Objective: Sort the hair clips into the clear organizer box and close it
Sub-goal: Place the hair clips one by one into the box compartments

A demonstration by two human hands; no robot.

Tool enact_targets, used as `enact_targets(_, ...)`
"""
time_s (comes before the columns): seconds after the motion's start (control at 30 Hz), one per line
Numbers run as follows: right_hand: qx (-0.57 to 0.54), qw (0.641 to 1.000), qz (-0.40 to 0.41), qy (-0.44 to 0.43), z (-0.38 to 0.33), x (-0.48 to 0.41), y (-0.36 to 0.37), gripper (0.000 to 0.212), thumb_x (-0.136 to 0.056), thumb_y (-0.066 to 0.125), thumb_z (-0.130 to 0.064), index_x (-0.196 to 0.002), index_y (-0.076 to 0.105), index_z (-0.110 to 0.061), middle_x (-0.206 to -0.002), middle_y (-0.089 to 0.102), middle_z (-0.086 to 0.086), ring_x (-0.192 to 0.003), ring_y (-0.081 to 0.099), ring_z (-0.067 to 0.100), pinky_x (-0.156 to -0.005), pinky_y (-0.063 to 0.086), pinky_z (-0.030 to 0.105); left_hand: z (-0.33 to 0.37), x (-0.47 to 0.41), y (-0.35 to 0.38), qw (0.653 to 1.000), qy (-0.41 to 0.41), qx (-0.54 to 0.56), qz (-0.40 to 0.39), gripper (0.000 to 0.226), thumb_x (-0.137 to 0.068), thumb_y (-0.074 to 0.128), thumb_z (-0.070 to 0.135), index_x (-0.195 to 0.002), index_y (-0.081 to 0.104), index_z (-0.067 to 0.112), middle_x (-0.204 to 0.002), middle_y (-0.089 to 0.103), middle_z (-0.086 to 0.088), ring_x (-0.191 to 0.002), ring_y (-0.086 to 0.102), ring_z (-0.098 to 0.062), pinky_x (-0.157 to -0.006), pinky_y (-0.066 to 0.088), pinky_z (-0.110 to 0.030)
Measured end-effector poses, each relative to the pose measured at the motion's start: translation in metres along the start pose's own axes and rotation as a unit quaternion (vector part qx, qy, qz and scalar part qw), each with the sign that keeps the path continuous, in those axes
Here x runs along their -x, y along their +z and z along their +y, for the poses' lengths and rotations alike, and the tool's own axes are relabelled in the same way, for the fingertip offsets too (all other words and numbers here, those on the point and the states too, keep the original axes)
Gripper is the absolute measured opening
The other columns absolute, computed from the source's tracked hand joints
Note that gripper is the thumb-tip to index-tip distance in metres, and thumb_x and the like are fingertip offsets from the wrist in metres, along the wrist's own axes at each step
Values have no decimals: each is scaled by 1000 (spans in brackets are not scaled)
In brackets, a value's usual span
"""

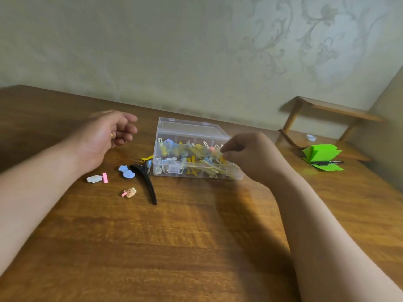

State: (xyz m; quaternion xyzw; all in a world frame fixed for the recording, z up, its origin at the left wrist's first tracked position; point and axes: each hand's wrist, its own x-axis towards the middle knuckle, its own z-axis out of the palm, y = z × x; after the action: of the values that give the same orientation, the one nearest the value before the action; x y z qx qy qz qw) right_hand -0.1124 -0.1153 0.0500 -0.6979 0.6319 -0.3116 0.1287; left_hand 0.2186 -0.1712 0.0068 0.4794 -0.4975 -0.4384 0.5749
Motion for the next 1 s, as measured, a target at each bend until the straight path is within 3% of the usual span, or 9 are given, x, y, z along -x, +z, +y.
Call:
enact_targets(0.07, 20, 1000, 8, -11, -5, 1, 7, 14, -95, 72, -17, -99, 82, -26, -89, 74, -15, -76, 64, -2, -54, 44, 8, 1, 1, 0, 1000, 3, -5, 1, 28, -99, 47, 9, -107, 73, 13, -75, 73, 3, -71, 62, -12, -71, 45, -28)
enact_targets(0.17, 35, 998, 54, -24, -12, 3, 11, 21, -97, 65, -16, -105, 81, -26, -98, 77, -10, -82, 68, 6, -71, 57, 26, -1, 1, 0, 1000, 6, -12, 0, 28, -98, 47, 10, -108, 73, 14, -77, 74, 2, -72, 63, -13, -71, 46, -29)
enact_targets(0.23, 40, 996, 74, -32, -14, 3, 14, 23, -98, 63, -17, -107, 81, -27, -103, 77, -9, -89, 69, 11, -77, 57, 29, 0, 1, -1, 1000, 3, -14, 2, 28, -99, 47, 10, -109, 73, 14, -79, 73, 1, -72, 62, -13, -72, 46, -29)
enact_targets(0.4, 33, 994, 73, -72, -27, 9, 26, 21, -99, 62, -20, -107, 79, -29, -101, 75, -13, -90, 65, 9, -73, 49, 25, 4, 6, 0, 1000, -1, -21, 9, 27, -101, 48, 11, -110, 73, 12, -82, 72, -3, -70, 62, -13, -68, 45, -29)
enact_targets(0.53, 14, 992, 47, -116, -46, 18, 42, 16, -98, 65, -25, -106, 77, -34, -89, 68, -22, -76, 58, -6, -66, 38, 8, 8, 9, 4, 999, -2, -45, 15, 28, -102, 49, 11, -116, 73, 6, -85, 72, -5, -70, 62, -14, -66, 46, -28)
enact_targets(0.6, 15, 988, 38, -150, -56, 23, 51, 15, -99, 66, -25, -105, 77, -33, -92, 67, -21, -80, 58, -3, -67, 40, 5, 9, 12, 7, 998, -1, -67, 12, 28, -101, 51, 12, -115, 74, 6, -86, 73, -5, -69, 62, -15, -64, 47, -27)
enact_targets(0.77, 32, 958, 11, -286, -82, 35, 71, 14, -96, 71, -29, -107, 79, -33, -103, 67, -16, -101, 58, 13, -84, 49, 34, 10, 13, 11, 996, 1, -91, 9, 24, -99, 55, 14, -108, 77, 8, -83, 74, -4, -66, 61, -14, -59, 45, -22)
enact_targets(0.87, 66, 933, -25, -353, -91, 42, 83, 17, -94, 72, -35, -109, 80, -34, -105, 67, -12, -103, 55, 19, -88, 48, 43, 7, 11, 9, 995, 2, -95, -6, 21, -98, 58, 19, -105, 77, 13, -83, 75, -3, -67, 61, -13, -60, 44, -23)
enact_targets(1.0, 125, 911, -74, -387, -98, 50, 95, 20, -91, 71, -47, -104, 81, -37, -104, 66, -10, -103, 51, 20, -88, 45, 44, 3, 7, 10, 996, 13, -90, -6, 21, -93, 60, 23, -101, 78, 15, -80, 75, -2, -66, 61, -14, -61, 43, -25)
